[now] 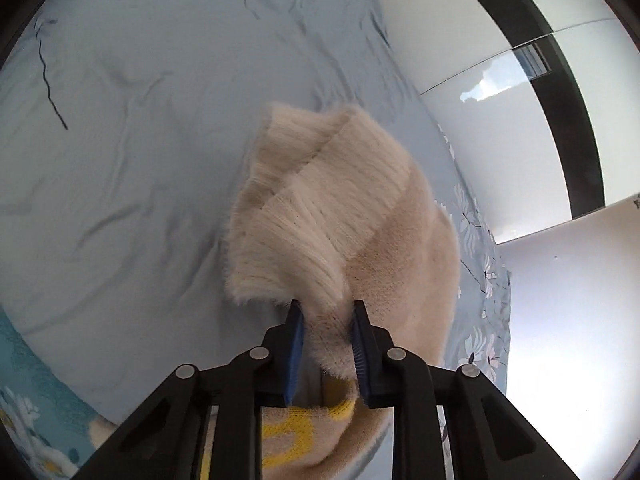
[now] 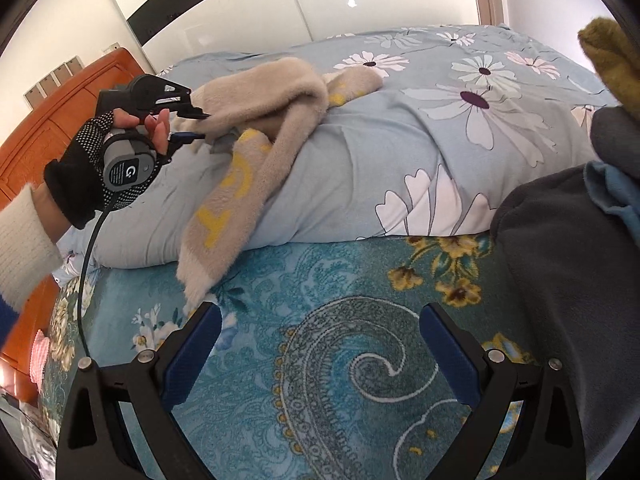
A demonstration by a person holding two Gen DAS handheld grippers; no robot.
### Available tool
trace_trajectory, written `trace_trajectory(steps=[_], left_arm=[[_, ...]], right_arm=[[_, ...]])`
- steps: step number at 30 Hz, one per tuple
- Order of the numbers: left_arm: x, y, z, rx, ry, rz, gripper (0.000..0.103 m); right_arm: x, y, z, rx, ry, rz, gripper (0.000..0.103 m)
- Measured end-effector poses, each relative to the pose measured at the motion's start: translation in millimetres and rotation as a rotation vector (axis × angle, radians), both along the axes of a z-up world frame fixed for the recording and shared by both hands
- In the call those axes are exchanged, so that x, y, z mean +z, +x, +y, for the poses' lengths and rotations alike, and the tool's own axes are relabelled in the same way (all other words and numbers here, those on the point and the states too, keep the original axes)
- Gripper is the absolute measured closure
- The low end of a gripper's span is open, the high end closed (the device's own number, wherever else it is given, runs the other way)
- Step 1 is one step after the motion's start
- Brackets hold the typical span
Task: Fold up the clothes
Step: 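Grasp the sweater cuff with the left gripper and lift it, then carry the sweater with the left gripper and lay it onto the blanket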
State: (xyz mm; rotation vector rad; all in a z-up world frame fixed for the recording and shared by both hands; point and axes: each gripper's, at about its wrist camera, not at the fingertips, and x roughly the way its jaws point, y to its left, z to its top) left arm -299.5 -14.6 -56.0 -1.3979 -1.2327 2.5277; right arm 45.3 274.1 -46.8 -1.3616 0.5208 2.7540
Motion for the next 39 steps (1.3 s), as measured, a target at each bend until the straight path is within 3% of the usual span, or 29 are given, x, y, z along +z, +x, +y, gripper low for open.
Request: trace_trajectory(steps=[5, 11, 17, 22, 32, 39], left_arm=[[65.2, 23.5, -12.1, -0.127, -0.101, 0.108, 0.087], [138.1, 77.8, -55.2, -0.188, -0.194, 0.219, 0.087], [170.8, 162.5, -105.3, -0.190, -0.207, 0.261, 0.088], [171.8, 244.3, -120.4, -0.241, -0.229, 0.270, 0.088], [120.9, 393.6, -61.8, -0.450, -0.258, 0.219, 0.089], [76.9, 470.8, -14.2, -0.628, -0.180, 0.129, 0.089]], right_arm=[[26.4, 14.7, -3.8, -0.025, 0.010, 0.023, 0.003], [57.2, 38.9, -14.7, -0.040, 0.013, 0.063, 0.003], [78.8, 70.8, -31.7, -0.046, -0.003, 0.097, 0.003], [86.3, 93.3, -52.8, -0.032, -0.013, 0.101, 0.003], [80.4, 148.8, -60.9, -0.080, -0.052, 0.094, 0.003], [75.1, 182.3, -54.8, -0.125, -0.080, 0.084, 0.003]])
